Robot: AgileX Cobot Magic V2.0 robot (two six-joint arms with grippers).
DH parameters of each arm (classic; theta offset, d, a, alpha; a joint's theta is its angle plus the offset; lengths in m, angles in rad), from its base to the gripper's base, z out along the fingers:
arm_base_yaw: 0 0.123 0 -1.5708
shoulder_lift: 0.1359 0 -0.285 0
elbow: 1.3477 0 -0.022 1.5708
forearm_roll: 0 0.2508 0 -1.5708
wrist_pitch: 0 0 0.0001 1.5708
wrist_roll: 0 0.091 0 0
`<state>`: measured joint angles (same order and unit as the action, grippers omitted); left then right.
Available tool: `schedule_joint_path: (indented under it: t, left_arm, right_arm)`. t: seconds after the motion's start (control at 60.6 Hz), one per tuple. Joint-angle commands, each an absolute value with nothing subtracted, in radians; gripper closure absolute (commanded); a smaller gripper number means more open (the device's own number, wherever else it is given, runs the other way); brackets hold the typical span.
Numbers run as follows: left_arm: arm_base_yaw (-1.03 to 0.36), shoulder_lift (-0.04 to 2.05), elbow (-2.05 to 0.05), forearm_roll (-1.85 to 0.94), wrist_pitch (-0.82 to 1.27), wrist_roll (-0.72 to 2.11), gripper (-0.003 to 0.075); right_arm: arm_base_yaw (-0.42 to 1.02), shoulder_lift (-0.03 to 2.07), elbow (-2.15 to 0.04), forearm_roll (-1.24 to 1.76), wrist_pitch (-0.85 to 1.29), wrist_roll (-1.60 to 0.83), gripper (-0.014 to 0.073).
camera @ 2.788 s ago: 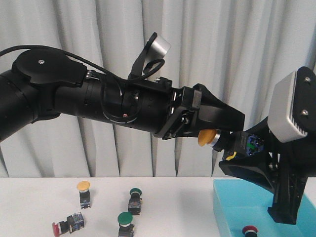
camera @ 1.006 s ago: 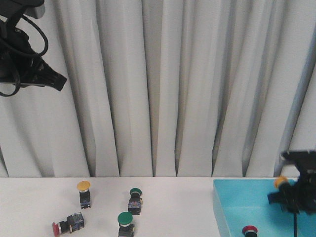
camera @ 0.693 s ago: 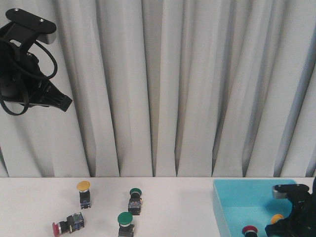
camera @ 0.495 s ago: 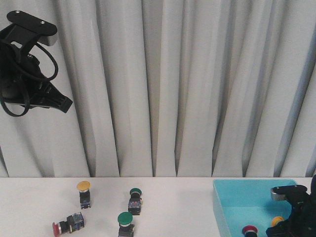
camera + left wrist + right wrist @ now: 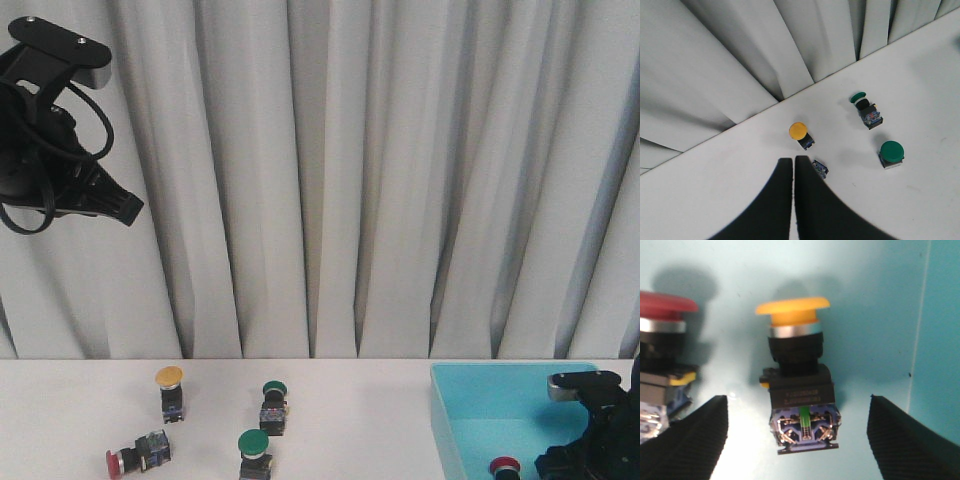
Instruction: Pick red and yellow buttons and place in box
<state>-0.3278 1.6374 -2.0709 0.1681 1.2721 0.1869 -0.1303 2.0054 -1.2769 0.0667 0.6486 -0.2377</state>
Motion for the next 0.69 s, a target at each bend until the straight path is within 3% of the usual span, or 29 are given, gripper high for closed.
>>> schedule_joint_path:
  t: [0.0, 0.313, 0.445, 0.61, 0.676]
  left_arm:
    - [-0.331, 1.583, -2.090, 0.174, 1.223, 0.172, 0.0726]
    - [-0.331, 1.575, -2.090, 0.174, 1.218, 0.172, 0.0726]
    - [-0.331, 1.575, -2.090, 0.174, 1.203, 0.171, 0.0726]
    - [-0.331, 1.575, -2.090, 0.172, 1.191, 0.169, 0.0726]
    - [-0.331, 1.575, -2.090, 0.172, 1.180, 0.169, 0.0726]
  right_arm:
    - [-0.129, 1.891, -1.309, 0.109, 0.620, -0.252, 0.0018]
    - [-0.129, 1.561, -1.420, 0.184, 0.626, -0.252, 0.0100]
    - [-0.129, 1.406, -1.441, 0.185, 0.584, -0.252, 0.0264]
    - [-0.129, 1.225, -1.441, 0.185, 0.561, -0.295, 0.0612]
    - [-0.129, 1.168, -1.441, 0.187, 0.561, -0.313, 0.0605]
